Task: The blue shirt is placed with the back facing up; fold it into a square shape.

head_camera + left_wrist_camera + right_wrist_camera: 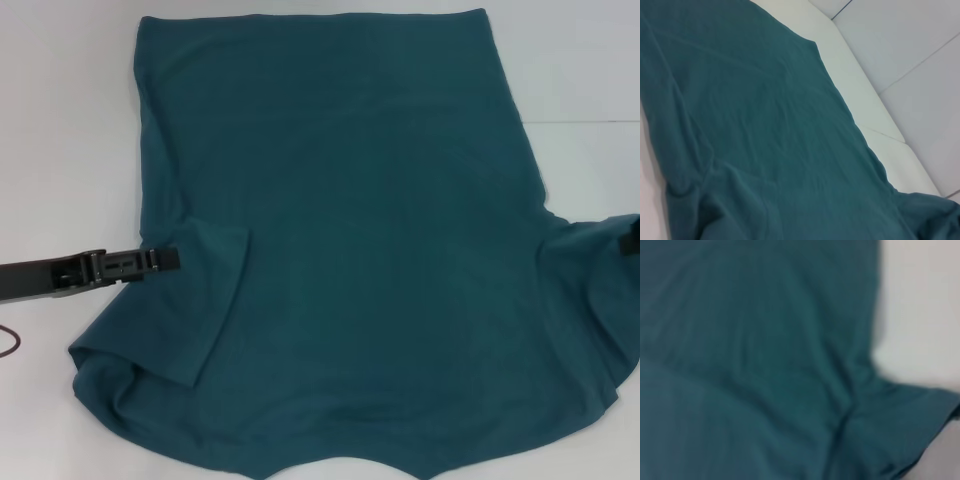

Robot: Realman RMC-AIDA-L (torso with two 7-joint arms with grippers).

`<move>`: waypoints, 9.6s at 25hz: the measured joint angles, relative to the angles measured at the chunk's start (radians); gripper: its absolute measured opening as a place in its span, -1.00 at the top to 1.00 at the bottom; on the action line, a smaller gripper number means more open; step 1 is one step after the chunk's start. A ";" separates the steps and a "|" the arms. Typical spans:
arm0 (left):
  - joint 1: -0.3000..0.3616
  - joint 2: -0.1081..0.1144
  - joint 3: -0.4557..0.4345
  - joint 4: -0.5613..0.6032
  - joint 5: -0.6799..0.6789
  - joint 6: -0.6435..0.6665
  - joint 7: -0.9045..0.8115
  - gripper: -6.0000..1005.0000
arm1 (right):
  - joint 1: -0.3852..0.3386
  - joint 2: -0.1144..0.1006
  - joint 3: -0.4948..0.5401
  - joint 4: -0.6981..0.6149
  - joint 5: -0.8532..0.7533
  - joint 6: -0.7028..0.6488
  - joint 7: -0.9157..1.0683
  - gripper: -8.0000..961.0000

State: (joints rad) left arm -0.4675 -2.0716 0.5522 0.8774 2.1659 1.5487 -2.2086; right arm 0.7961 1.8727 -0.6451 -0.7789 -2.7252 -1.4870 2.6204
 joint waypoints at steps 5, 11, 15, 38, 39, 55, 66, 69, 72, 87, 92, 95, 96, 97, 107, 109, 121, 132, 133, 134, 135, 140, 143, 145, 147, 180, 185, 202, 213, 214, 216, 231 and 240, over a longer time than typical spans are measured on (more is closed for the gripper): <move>-0.003 -0.001 0.000 0.000 0.000 -0.001 0.000 -0.77 | 0.023 0.011 -0.002 -0.016 0.018 -0.051 0.001 0.96; -0.003 -0.001 -0.016 0.000 0.000 -0.002 0.000 -0.77 | 0.066 0.026 -0.003 -0.006 0.019 -0.059 0.004 0.96; -0.003 -0.002 -0.026 -0.002 -0.001 -0.010 0.000 -0.77 | 0.100 0.047 -0.041 0.006 0.015 -0.040 0.033 0.96; -0.003 -0.002 -0.049 -0.019 -0.003 -0.038 0.000 -0.77 | 0.154 0.096 -0.119 0.104 0.104 0.064 0.027 0.93; -0.003 -0.002 -0.049 -0.022 -0.003 -0.038 0.001 -0.77 | 0.147 0.095 -0.118 0.104 0.134 0.066 0.015 0.86; 0.050 0.062 -0.143 -0.018 0.081 0.226 -0.291 -0.76 | -0.008 -0.004 -0.079 0.084 0.356 -0.067 -0.054 -0.25; 0.123 0.040 -0.205 -0.040 0.176 0.191 -0.330 -0.77 | -0.014 -0.004 -0.079 0.079 0.359 -0.074 -0.064 -0.24; 0.125 0.039 -0.206 -0.063 0.185 0.154 -0.332 -0.77 | -0.013 -0.003 -0.082 0.079 0.358 -0.074 -0.065 -0.24; 0.118 0.041 -0.204 -0.091 0.192 0.114 -0.338 -0.77 | -0.015 -0.002 -0.082 0.079 0.358 -0.074 -0.067 -0.24; 0.110 0.047 -0.216 -0.133 0.211 0.043 -0.355 -0.77 | -0.029 -0.005 -0.076 0.079 0.358 -0.074 -0.072 -0.25; 0.098 0.043 -0.212 -0.144 0.212 0.021 -0.355 -0.76 | -0.026 -0.005 -0.075 0.079 0.358 -0.073 -0.073 -0.25; 0.084 0.046 -0.209 -0.181 0.213 -0.005 -0.351 -0.76 | -0.025 -0.005 -0.074 0.079 0.358 -0.074 -0.072 -0.25; 0.081 0.047 -0.209 -0.189 0.213 -0.010 -0.349 -0.77 | -0.025 -0.005 -0.074 0.079 0.358 -0.075 -0.072 -0.25; 0.079 0.047 -0.209 -0.194 0.214 -0.013 -0.348 -0.77 | -0.025 -0.005 -0.074 0.079 0.358 -0.075 -0.072 -0.25; 0.050 0.048 -0.210 -0.237 0.211 -0.075 -0.344 -0.76 | -0.028 -0.007 -0.064 0.079 0.358 -0.076 -0.072 -0.25; 0.044 0.048 -0.209 -0.243 0.210 -0.089 -0.343 -0.76 | -0.028 -0.007 -0.064 0.079 0.358 -0.076 -0.072 -0.25; 0.037 0.049 -0.213 -0.244 0.208 -0.108 -0.309 -0.69 | -0.029 -0.007 -0.054 0.079 0.359 -0.076 -0.073 -0.25; 0.033 0.050 -0.209 -0.239 0.211 -0.104 -0.280 0.28 | -0.042 -0.009 -0.054 0.079 0.360 -0.078 -0.087 -0.25; 0.033 0.050 -0.209 -0.239 0.211 -0.103 -0.276 0.37 | -0.044 -0.009 -0.053 0.080 0.360 -0.078 -0.088 -0.25; 0.032 0.050 -0.209 -0.238 0.209 -0.103 -0.269 0.46 | -0.046 -0.009 -0.051 0.080 0.360 -0.077 -0.088 -0.25; 0.032 0.050 -0.209 -0.238 0.209 -0.102 -0.264 0.55 | -0.049 -0.009 -0.045 0.081 0.360 -0.074 -0.088 -0.25; 0.024 0.050 -0.210 -0.237 0.205 -0.092 -0.227 0.80 | -0.071 -0.013 -0.006 0.084 0.359 -0.063 -0.088 -0.25; 0.022 0.050 -0.216 -0.237 0.181 -0.067 -0.188 0.87 | -0.083 -0.028 0.001 0.085 0.354 -0.076 -0.099 -0.25; 0.021 0.050 -0.216 -0.234 0.162 -0.051 -0.171 0.92 | -0.092 -0.037 0.002 0.085 0.353 -0.097 -0.114 -0.25; 0.020 0.050 -0.214 -0.228 0.152 -0.042 -0.162 0.97 | -0.108 -0.047 0.007 0.075 0.352 -0.129 -0.126 -0.25; -0.006 0.047 -0.212 -0.235 0.150 -0.066 -0.171 0.99 | -0.169 0.034 -0.061 -0.010 0.087 -0.229 -0.202 -0.25; -0.007 0.045 -0.212 -0.235 0.150 -0.067 -0.172 0.99 | -0.164 0.049 -0.080 -0.006 0.085 -0.203 -0.190 -0.25; -0.001 0.044 -0.216 -0.235 0.148 -0.067 -0.172 0.99 | -0.132 0.090 -0.105 0.002 0.045 -0.158 -0.181 -0.24; 0.002 0.044 -0.219 -0.235 0.145 -0.072 -0.172 0.99 | -0.103 0.102 -0.124 0.034 0.033 -0.156 -0.181 -0.23; 0.002 0.044 -0.219 -0.235 0.145 -0.074 -0.172 0.99 | -0.102 0.104 -0.124 0.036 0.035 -0.156 -0.182 -0.23; 0.002 0.044 -0.219 -0.235 0.145 -0.076 -0.172 0.99 | -0.098 0.111 -0.124 0.038 0.039 -0.156 -0.186 -0.23; 0.003 0.044 -0.221 -0.236 0.144 -0.079 -0.172 0.99 | -0.078 0.124 -0.121 0.035 0.041 -0.164 -0.185 -0.04; 0.003 0.044 -0.221 -0.236 0.144 -0.081 -0.172 0.99 | -0.080 0.120 -0.122 0.036 0.038 -0.164 -0.186 0.44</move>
State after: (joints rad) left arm -0.4645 -2.0280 0.3313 0.6412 2.3101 1.4680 -2.3807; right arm 0.7162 1.9931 -0.7667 -0.7428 -2.6873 -1.6514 2.4344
